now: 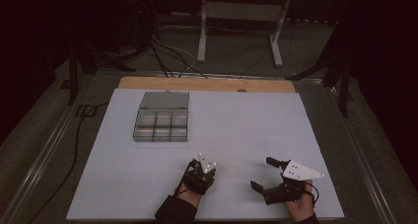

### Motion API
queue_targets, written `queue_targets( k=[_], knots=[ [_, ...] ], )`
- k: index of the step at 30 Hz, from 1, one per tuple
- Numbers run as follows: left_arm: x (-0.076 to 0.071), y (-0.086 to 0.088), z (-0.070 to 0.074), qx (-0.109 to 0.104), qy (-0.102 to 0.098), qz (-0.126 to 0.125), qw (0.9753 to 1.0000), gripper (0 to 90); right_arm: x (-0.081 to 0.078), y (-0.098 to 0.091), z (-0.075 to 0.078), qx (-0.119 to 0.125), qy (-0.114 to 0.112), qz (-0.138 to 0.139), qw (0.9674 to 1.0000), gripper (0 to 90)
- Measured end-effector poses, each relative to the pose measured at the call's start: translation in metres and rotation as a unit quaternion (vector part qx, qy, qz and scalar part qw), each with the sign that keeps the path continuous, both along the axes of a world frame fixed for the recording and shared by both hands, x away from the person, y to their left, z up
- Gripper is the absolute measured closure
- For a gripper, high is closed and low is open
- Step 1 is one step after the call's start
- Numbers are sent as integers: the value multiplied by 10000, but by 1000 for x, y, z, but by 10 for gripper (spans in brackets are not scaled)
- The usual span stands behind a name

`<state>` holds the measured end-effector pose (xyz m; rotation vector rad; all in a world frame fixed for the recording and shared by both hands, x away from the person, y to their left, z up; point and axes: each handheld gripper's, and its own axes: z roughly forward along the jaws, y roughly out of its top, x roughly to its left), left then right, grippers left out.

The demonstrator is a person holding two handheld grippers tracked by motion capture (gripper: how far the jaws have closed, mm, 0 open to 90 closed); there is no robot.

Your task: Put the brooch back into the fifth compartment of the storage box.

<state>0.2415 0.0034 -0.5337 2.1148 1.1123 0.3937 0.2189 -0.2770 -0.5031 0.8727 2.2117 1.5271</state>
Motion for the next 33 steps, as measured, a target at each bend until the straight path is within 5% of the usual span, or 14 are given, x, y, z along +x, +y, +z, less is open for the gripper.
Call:
queue_targets(
  k=[13,33],
  knots=[
    [2,5,16,-83,-64,-177,9998,874,0,-1,0,11,-20,-9,10000,0],
    [3,16,29,-150,12,-851,9963,874,0,-1,0,5,-7,-18,10000,0]
  ],
)
